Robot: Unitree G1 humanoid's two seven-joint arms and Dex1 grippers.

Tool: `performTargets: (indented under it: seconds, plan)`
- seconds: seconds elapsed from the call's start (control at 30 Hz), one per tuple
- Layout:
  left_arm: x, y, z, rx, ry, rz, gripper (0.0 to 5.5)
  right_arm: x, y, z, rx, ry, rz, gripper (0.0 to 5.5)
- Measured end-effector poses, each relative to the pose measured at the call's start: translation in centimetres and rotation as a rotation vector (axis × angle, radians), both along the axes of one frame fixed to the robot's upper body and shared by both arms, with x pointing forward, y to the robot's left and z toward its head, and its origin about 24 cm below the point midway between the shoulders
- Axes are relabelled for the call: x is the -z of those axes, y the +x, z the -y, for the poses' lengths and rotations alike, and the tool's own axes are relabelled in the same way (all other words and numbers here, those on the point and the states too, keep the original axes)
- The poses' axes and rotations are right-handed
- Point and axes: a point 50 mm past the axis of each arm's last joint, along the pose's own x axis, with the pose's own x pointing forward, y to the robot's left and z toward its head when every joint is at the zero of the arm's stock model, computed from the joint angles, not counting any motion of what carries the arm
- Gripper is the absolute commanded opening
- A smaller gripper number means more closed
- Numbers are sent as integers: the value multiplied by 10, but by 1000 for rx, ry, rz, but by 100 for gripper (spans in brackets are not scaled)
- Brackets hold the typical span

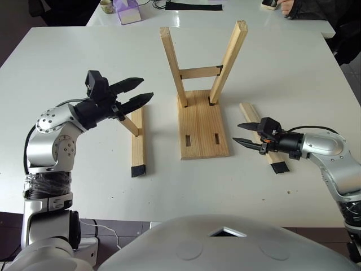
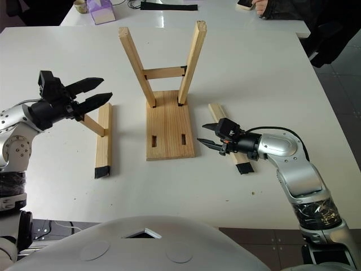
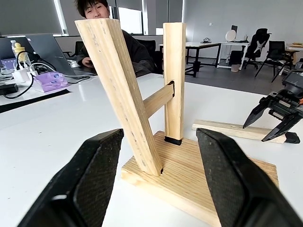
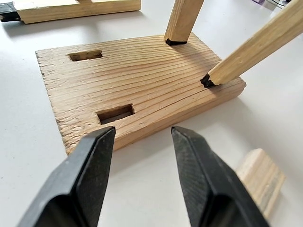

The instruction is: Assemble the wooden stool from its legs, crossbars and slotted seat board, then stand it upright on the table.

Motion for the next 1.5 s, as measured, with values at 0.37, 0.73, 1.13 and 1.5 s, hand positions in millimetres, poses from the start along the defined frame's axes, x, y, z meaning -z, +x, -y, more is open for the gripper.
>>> performTargets:
  seconds: [0.37,0.73,1.13,1.5]
  plan:
    - [-91,-42,42,218,26,178,287,-1,-5,4,32,7,9,218]
    - [53,-113,27,215,420,-360,287,5,-21,1,98,48,3,218]
    - [72,-117,-17,206,658,-427,287,13,-28,1,155,53,-9,218]
    - [-30,-72,-39,121,628,-98,307,18,-37,7,200,38,-22,218]
